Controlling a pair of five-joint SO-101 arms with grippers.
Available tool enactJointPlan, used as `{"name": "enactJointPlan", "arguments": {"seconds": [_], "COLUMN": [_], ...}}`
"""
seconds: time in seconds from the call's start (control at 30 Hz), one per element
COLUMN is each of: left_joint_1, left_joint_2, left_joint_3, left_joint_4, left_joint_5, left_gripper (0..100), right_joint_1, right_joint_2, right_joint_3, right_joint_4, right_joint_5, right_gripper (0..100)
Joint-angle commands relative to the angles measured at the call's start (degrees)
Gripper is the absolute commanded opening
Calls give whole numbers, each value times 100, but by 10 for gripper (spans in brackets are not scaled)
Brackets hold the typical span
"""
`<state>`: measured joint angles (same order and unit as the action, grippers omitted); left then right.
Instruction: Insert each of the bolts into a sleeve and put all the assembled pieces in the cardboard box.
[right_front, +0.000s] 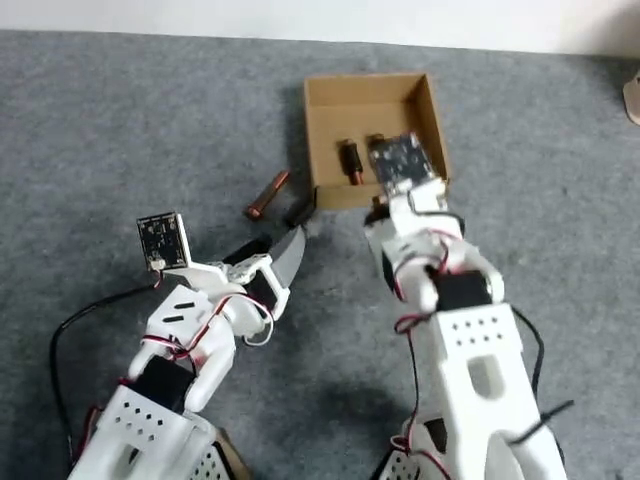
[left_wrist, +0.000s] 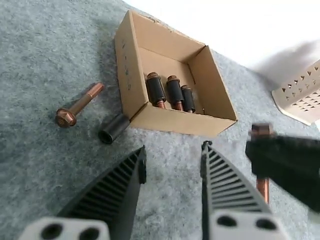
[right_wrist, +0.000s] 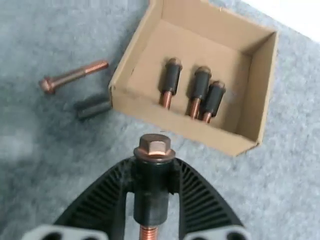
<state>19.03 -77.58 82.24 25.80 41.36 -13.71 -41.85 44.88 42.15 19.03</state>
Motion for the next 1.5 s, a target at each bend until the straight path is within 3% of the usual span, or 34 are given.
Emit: {"name": "enactJointPlan", "arguments": {"seconds": [0.0,0.13,0.3,0.6,0.97,1.47], "left_joint_1": [-57,-57,-31,-22,-13,-13], "left_joint_2": [-57,-40,-40,-40,-40,-31], "left_joint_3": [-31,-31,-31,22,31,40], "left_joint_4": [-123,-123,-132,-132,-132,-132], "left_joint_5": [-35,-35,-492,-642,-642,-651], "left_gripper": [171,145,2,7,7,7], "right_joint_1": [75,84,330,804,892,1200], "right_joint_2": [295,673,1235,2730,4444,7486], "right_joint_3": [-840,-1235,-1763,-3055,-4796,-8259], "right_joint_4": [-171,-171,-171,-171,-154,505], "right_joint_5": [-62,-70,-79,-79,-44,-44], "right_gripper": [5,5,5,5,5,5]}}
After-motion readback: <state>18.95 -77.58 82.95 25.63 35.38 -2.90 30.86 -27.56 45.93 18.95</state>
